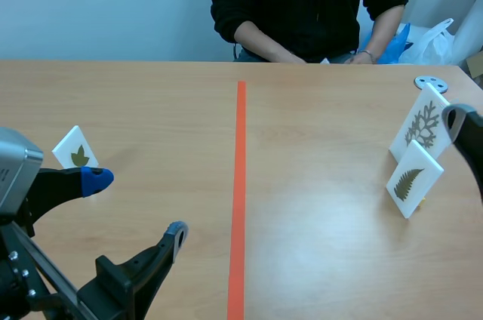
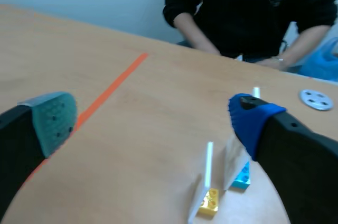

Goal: Sort the leaf by its shape. The table is split by an orange tape line. A compound leaf with several leaflets goes to the left side, a simple leaf with one blade goes to the right side. Return to the home posture when a red brick is placed on the table.

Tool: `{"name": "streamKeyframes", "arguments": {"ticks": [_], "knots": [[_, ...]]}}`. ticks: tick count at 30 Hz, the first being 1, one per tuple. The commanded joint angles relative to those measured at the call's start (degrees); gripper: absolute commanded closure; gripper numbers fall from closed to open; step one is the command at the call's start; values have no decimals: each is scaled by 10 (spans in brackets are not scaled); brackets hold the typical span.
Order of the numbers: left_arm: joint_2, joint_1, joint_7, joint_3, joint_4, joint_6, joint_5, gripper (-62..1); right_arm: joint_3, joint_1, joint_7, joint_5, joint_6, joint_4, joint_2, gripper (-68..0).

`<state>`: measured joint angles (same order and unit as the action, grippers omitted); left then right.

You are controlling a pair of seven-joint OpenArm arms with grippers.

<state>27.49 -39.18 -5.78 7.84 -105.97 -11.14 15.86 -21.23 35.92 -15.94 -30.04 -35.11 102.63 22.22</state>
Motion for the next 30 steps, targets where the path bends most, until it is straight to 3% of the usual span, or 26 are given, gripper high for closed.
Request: {"name": "streamKeyframes", "arguments": {"ticks": [1, 4, 14, 22, 27, 30], "knots": [[0, 2, -8, -6, -10, 0, 2, -623, -1, 6, -7, -7, -6, 11, 5, -672], [0, 2, -8, -16, -10, 0, 2, -623, -1, 30, -7, -6, -23, 21, 5, -679], [0, -8, 19, -35, -35, 0, 16, -623, -1, 71, 3, -6, -21, 38, 4, -679], [0, -8, 20, -35, -42, 0, 15, -623, -1, 71, 2, -6, -17, 38, 4, -679], [0, -8, 17, -35, -42, 0, 15, -623, -1, 71, 2, -6, 8, 38, 3, -679], [0, -8, 17, -35, -42, 0, 15, -623, -1, 71, 2, -6, 9, 38, 3, -679]]}}
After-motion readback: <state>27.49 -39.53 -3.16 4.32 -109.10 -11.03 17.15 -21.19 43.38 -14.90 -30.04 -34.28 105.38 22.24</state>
